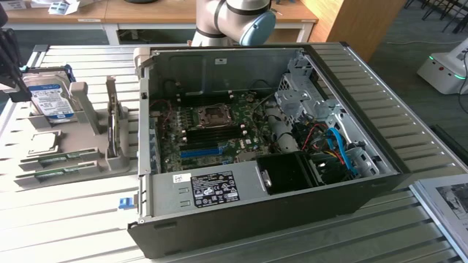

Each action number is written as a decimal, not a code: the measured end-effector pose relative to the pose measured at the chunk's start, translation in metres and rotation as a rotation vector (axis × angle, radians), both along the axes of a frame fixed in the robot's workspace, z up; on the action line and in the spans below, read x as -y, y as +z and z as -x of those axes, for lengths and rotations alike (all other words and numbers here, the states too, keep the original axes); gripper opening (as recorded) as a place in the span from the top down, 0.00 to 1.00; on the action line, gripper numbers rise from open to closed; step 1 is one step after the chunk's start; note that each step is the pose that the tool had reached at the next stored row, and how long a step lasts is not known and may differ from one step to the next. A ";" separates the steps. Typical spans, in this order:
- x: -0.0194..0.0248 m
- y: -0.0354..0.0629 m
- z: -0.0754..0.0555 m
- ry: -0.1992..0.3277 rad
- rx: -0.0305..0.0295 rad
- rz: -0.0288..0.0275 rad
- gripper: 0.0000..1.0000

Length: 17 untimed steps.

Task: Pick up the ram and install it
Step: 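Pick up the ram and move it above insertion slot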

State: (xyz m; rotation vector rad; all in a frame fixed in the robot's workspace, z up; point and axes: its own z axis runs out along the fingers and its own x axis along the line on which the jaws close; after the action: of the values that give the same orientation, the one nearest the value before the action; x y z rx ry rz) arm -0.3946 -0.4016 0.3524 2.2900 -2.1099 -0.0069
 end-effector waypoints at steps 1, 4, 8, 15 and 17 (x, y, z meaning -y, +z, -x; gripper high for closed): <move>0.0000 0.0000 0.000 0.000 -0.0001 0.0000 0.90; 0.0001 0.0000 0.000 0.000 0.0000 0.0000 0.90; 0.0005 0.0000 0.000 0.000 0.0000 0.0000 0.89; 0.0007 0.0000 0.000 0.000 0.0000 0.0000 0.76; 0.0007 0.0000 0.000 0.000 0.0000 0.0000 0.76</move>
State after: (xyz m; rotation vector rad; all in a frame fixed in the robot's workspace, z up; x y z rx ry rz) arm -0.3946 -0.4023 0.3524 2.2900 -2.1099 -0.0069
